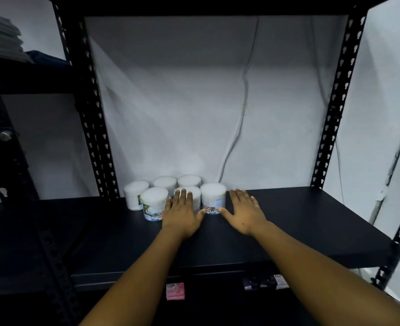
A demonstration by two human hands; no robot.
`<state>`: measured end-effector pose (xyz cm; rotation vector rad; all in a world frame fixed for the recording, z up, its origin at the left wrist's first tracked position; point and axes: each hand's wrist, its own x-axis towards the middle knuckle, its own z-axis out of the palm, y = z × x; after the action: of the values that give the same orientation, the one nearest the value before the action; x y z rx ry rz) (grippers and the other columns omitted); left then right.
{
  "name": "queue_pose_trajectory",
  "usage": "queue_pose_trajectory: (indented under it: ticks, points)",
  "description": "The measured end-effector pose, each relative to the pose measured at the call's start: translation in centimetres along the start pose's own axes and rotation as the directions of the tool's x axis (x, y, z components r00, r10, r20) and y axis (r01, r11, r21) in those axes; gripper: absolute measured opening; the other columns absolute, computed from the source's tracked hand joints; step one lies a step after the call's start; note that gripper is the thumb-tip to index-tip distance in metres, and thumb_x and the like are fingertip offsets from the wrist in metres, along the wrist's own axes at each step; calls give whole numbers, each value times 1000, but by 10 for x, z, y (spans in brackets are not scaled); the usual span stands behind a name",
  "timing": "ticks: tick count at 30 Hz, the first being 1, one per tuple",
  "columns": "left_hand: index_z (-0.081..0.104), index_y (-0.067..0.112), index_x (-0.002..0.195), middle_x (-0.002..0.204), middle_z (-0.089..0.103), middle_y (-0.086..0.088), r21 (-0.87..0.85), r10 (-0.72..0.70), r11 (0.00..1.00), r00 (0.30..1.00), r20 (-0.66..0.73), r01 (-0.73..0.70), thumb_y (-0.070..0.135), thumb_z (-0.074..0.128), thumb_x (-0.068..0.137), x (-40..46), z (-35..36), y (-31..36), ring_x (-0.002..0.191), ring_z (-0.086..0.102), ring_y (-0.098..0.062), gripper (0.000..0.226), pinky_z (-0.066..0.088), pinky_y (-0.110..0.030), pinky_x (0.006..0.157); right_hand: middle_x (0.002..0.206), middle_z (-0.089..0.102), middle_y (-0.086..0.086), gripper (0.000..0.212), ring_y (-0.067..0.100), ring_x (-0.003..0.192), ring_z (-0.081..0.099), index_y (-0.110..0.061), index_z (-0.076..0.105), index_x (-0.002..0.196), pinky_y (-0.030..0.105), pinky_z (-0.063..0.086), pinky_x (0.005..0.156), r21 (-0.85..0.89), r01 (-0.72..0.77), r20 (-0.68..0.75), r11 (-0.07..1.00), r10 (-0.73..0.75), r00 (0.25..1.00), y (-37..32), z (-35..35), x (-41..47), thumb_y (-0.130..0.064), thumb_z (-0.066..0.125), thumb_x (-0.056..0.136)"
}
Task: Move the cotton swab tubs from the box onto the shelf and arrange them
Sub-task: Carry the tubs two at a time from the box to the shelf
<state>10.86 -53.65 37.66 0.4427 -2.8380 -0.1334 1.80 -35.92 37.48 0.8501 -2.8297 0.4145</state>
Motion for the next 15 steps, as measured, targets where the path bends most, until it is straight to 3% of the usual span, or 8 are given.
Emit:
queue_pose_trajectory:
  ticks: [15]
  points:
    - [4,11,152,161,0,-7,-43,138,989,990,-7,-138,58,24,95,-41,-25,63,148,-5,-22,76,0,-42,120,161,4,6,81,20,148,-1,-15,6,153,40,1,121,-46,-132,-12,990,131,991,33,-52,-84,-65,25,92]
